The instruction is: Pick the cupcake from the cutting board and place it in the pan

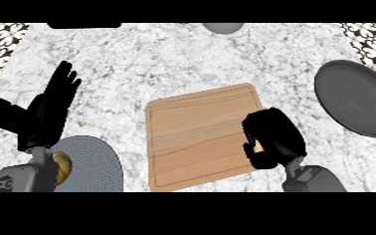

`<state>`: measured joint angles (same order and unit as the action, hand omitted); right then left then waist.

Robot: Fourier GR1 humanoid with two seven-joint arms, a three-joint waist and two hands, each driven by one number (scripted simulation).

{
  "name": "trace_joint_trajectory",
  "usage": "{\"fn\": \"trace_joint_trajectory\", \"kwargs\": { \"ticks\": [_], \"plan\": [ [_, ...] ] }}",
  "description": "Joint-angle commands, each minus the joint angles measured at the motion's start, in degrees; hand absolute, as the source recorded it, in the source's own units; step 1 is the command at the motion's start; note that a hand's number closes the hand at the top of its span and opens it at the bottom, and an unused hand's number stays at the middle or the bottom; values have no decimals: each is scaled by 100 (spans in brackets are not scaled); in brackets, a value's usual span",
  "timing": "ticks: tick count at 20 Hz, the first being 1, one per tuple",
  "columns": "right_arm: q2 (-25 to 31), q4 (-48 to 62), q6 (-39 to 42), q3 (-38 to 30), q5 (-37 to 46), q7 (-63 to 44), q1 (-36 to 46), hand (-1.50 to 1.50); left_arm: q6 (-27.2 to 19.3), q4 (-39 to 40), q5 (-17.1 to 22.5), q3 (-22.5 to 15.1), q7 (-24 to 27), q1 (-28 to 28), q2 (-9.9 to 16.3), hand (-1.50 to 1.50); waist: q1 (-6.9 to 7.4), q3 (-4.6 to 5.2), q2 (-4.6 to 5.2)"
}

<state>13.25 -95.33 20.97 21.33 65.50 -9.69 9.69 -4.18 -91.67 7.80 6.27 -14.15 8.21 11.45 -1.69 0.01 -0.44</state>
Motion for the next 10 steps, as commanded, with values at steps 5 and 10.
{"fn": "trace_joint_trajectory", "kwargs": {
  "ticks": [5, 10],
  "plan": [
    [773, -2754, -583, -623, 320, -311, -1095, 150, -156, -245, -235, -255, 139, -304, -251, 0, -50, 0, -33],
    [1083, -4079, 85, -1531, -223, -342, -1543, 150, -73, -524, -101, -149, -176, -250, -118, 0, 100, -2, 13]
  ]
}}
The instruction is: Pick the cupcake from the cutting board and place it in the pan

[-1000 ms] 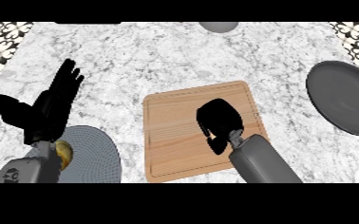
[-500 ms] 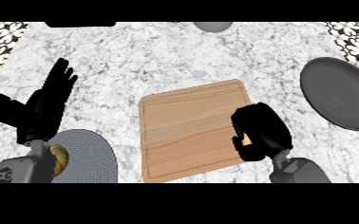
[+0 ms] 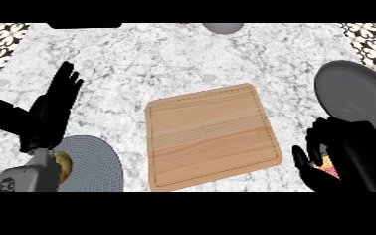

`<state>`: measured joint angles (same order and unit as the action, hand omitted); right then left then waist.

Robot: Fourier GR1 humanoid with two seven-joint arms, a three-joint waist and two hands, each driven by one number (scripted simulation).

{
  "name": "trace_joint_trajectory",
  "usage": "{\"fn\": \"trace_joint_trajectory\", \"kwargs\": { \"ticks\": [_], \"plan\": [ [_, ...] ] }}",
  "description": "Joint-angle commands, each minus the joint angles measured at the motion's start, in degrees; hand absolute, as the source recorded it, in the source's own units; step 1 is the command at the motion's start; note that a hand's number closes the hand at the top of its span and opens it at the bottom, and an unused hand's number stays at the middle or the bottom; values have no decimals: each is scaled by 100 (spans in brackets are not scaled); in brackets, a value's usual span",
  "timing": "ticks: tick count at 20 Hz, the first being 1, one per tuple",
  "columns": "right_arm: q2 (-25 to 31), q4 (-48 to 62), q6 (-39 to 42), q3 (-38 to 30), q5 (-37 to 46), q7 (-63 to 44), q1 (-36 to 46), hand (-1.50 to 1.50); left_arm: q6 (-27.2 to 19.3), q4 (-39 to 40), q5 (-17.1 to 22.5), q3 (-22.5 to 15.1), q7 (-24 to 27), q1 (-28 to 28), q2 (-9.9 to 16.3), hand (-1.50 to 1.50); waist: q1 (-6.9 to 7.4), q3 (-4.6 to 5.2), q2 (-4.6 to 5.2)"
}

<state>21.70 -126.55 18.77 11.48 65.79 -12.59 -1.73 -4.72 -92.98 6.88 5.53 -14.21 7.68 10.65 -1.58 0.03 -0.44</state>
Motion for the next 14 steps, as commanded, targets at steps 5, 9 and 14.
{"fn": "trace_joint_trajectory", "kwargs": {
  "ticks": [5, 9, 14],
  "plan": [
    [140, -934, 815, -1854, -1296, 9, 121, 150, -130, -104, -202, -216, 5, -57, -249, 0, 112, -3, 34],
    [-91, -294, 766, -2196, -1368, -196, 660, 150, 284, -317, 204, 159, -333, -31, 167, 0, 164, -3, 39],
    [462, 1372, 136, -3510, -1953, 880, 976, 150, 105, -55, 25, 109, -243, 330, 74, 0, 146, -10, 50]
  ]
}}
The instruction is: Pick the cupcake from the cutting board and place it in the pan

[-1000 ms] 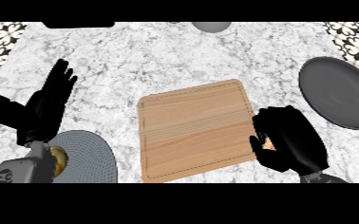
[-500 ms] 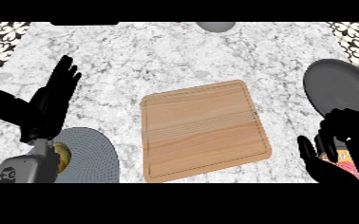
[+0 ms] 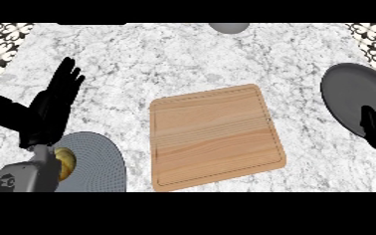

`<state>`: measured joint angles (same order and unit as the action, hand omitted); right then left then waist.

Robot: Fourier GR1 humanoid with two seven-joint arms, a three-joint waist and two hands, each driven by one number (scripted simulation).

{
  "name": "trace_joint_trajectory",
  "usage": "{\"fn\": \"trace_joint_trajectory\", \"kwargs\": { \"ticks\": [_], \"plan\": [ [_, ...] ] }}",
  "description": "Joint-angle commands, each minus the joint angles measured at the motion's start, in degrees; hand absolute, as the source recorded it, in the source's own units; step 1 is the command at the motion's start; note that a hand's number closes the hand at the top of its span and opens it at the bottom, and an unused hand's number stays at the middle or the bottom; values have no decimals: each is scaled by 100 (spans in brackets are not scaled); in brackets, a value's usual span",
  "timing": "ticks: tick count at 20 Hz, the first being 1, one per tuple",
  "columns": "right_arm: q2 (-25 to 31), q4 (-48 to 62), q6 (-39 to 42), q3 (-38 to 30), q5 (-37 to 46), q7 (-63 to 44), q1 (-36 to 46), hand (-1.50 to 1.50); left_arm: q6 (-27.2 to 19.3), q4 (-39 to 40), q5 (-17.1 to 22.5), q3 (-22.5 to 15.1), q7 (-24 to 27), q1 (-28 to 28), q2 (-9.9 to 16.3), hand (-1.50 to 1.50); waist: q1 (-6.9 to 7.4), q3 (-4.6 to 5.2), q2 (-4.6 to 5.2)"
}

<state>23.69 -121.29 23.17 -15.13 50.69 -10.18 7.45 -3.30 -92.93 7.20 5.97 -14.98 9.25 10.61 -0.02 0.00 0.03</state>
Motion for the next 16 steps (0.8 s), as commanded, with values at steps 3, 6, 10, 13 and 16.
{"fn": "trace_joint_trajectory", "kwargs": {
  "ticks": [3, 6, 10, 13, 16],
  "plan": [
    [634, 1826, -410, -1114, -513, 807, 795, 150, -4, 396, -164, -45, 484, -69, -157, 0, 35, -2, 15],
    [750, 2732, -995, -1500, -596, 1521, 676, 150, 66, -41, -30, -80, 84, -240, -116, 0, 60, -6, 10],
    [1084, 4239, -1449, -1521, -599, 2299, 1122, 150, 60, 128, -56, -15, -35, 86, -39, 0, 59, -4, 12],
    [1250, 5475, -1903, -1462, -576, 3102, 1475, 150, 40, 317, -102, 8, 132, 178, -71, 0, 88, -7, 31],
    [1202, 6537, -2390, -1357, -447, 3801, 1607, 150, -78, -94, -242, -266, 130, -140, -302, 0, 168, -14, 42]
  ]
}}
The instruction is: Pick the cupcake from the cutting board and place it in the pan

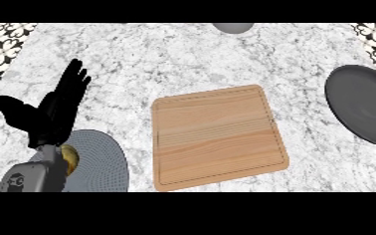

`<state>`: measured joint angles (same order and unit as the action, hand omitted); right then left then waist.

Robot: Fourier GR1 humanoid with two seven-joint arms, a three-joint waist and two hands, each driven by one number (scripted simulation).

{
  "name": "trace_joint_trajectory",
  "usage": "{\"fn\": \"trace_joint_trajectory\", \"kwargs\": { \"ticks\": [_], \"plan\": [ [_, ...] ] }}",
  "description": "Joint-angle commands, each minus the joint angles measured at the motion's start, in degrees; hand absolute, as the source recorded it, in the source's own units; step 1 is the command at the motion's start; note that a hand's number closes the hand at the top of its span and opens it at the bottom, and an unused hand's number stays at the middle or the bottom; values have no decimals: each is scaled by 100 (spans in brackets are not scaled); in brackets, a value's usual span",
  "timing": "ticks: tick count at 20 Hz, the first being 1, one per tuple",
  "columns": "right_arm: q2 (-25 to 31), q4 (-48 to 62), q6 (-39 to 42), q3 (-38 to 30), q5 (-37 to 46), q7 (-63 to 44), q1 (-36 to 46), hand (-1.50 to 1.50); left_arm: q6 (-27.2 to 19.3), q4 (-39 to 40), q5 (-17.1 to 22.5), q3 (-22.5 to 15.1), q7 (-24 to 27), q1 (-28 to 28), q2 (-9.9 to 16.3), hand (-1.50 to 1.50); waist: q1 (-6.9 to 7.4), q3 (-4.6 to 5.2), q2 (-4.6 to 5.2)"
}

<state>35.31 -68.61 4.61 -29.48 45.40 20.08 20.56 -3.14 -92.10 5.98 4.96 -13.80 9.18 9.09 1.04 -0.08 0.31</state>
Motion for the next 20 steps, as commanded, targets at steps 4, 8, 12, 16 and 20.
{"fn": "trace_joint_trajectory", "kwargs": {
  "ticks": [4, 8, 12, 16, 20],
  "plan": [
    [5, 2447, -1058, 283, 283, 1230, 856, 150, 123, -167, 98, -49, -250, -10, 1, 0, 34, -1, 5],
    [202, 3688, -1704, 338, 701, 1512, 1156, 150, -10, -219, -94, -109, -140, 37, -34, 0, 135, -10, 39],
    [268, 4488, -1308, 31, 524, 658, 1448, -150, 106, -145, 10, -81, -39, -2, -45, 0, 168, -12, 62],
    [369, 5237, -1175, 57, 552, 943, 1764, -150, 58, 15, -37, -53, -146, 157, -19, 0, 186, -21, 84],
    [596, 5553, -1078, -201, 272, 1728, 1606, -150, 125, 130, 5, 34, 138, 110, -25, 0, 126, -22, 79]
  ]
}}
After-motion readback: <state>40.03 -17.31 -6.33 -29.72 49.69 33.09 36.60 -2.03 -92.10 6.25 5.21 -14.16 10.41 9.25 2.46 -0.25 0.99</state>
